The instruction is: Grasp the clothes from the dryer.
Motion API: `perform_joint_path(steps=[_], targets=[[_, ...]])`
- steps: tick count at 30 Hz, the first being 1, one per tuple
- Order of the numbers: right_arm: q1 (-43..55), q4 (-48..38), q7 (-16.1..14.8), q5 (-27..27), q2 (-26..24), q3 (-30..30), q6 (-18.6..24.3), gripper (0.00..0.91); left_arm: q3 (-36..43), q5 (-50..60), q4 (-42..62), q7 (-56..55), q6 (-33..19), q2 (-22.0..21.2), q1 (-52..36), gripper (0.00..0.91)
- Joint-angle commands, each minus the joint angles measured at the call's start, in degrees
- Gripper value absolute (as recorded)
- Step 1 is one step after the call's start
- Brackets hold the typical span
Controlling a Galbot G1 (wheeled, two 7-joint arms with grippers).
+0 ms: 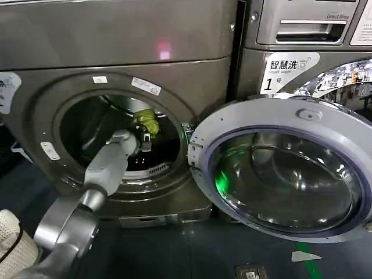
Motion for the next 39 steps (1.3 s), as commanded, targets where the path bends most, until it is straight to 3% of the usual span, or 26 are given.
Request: perform_joint_path(steps=[1, 6, 16, 23, 28, 32, 39], targets=[[0.1, 0.1, 0.1, -0.1, 0.1, -0.1, 0.0, 0.907, -0.4, -0.7, 0.2, 0.6, -0.5, 0.0, -0.1, 0.000], [0.1, 0.3, 0.1, 0.0, 0.2, -0.2, 0.1, 0.907, -3.1, -2.7, -2.0, -2.3, -0.8, 0.3, 0.8, 0.000], [0.5, 1.2, 0.1, -0.3, 0.0, -1.8, 0.2, 0.907, -18.0, -36.3, -28.7, -27.8, 4.8, 1.9, 17.3, 0.000], [1.0, 1.8, 0.1, -0.4, 0.0, -2.7, 0.3, 0.907, -25.0, -54.3, -41.3, -42.8, -4.0, -2.6, 27.2, 0.000], [0.6, 1.5, 0.0, -0.3, 0.1, -2.0, 0.5, 0.907, -30.8, -63.5, -45.3, -50.9, -6.5, -6.3, 29.3, 0.000], [0.6, 1.5, 0.1, -0.3, 0.1, -1.8, 0.5, 0.907, -32.3, -68.5, -47.4, -52.9, -12.3, -7.2, 30.8, 0.000], [0.8, 1.6, 0.1, -1.3, 0.2, -2.1, 1.2, 0.907, -31.5, -70.0, -50.7, -52.5, -14.8, -7.5, 34.7, 0.000]])
